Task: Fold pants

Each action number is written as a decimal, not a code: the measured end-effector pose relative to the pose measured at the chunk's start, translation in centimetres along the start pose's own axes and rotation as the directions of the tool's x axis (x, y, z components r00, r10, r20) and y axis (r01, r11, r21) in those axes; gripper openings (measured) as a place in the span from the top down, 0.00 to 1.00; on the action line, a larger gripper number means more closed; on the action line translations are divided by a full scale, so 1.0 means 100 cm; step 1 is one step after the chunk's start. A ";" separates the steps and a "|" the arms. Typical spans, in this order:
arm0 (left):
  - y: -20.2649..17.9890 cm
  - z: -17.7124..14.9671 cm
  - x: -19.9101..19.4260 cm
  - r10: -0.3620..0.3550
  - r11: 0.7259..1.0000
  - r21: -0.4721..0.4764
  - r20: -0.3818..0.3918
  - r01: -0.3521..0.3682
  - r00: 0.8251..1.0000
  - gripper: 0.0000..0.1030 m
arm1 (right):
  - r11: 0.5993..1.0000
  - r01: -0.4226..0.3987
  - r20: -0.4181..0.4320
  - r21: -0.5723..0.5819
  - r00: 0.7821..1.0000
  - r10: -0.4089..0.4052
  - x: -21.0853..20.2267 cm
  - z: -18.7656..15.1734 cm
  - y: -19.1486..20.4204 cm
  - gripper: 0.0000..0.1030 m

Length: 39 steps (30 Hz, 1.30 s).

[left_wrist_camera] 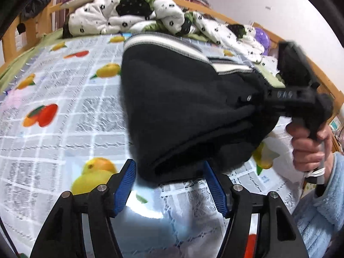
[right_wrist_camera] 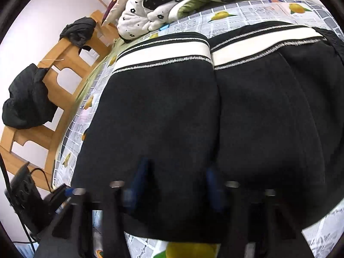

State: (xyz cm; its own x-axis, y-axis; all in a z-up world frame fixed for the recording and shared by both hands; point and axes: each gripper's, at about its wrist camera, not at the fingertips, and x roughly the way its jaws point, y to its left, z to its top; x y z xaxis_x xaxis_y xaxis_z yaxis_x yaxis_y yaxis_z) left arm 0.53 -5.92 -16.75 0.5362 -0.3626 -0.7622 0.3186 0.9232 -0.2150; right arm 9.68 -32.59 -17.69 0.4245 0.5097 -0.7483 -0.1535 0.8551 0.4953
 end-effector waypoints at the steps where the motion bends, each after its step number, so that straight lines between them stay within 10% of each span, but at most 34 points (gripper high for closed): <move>1: -0.001 0.000 0.007 -0.004 1.000 -0.013 -0.011 0.004 1.000 0.39 | 1.000 -0.014 0.004 0.008 1.000 0.014 -0.001 0.002 -0.001 0.77; 8: -0.010 0.007 0.020 0.048 0.994 -0.106 0.047 -0.043 0.998 0.35 | 0.992 -0.065 0.147 -0.112 0.986 0.082 -0.042 0.022 0.018 0.83; 15: -0.041 0.010 0.033 0.221 0.975 0.005 0.035 -0.222 0.975 0.35 | 0.988 -0.046 0.255 -0.148 0.963 0.083 -0.079 0.038 0.011 0.83; 24: -0.064 0.019 0.020 0.071 0.997 0.035 0.083 -0.074 0.994 0.33 | 0.992 0.127 0.493 -0.008 0.863 -0.107 -0.161 0.032 -0.070 0.84; 30: -0.087 0.011 0.033 0.135 0.981 0.132 0.079 -0.144 0.988 0.32 | 0.937 0.325 0.325 0.126 0.879 -0.349 -0.140 0.014 -0.144 0.84; 39: -0.056 0.005 0.007 -0.046 0.998 0.034 0.003 0.046 0.999 0.32 | 0.905 0.421 0.290 0.054 0.861 -0.418 -0.141 0.007 -0.139 0.73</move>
State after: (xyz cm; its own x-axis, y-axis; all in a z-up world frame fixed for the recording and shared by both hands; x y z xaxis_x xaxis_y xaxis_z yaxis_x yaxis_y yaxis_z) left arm -0.49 -11.38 -15.75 0.5236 -0.4052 -0.7495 0.3690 0.9007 -0.2292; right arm 6.49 -51.70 -13.73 0.6883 0.0540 -0.7234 0.0883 0.9836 0.1575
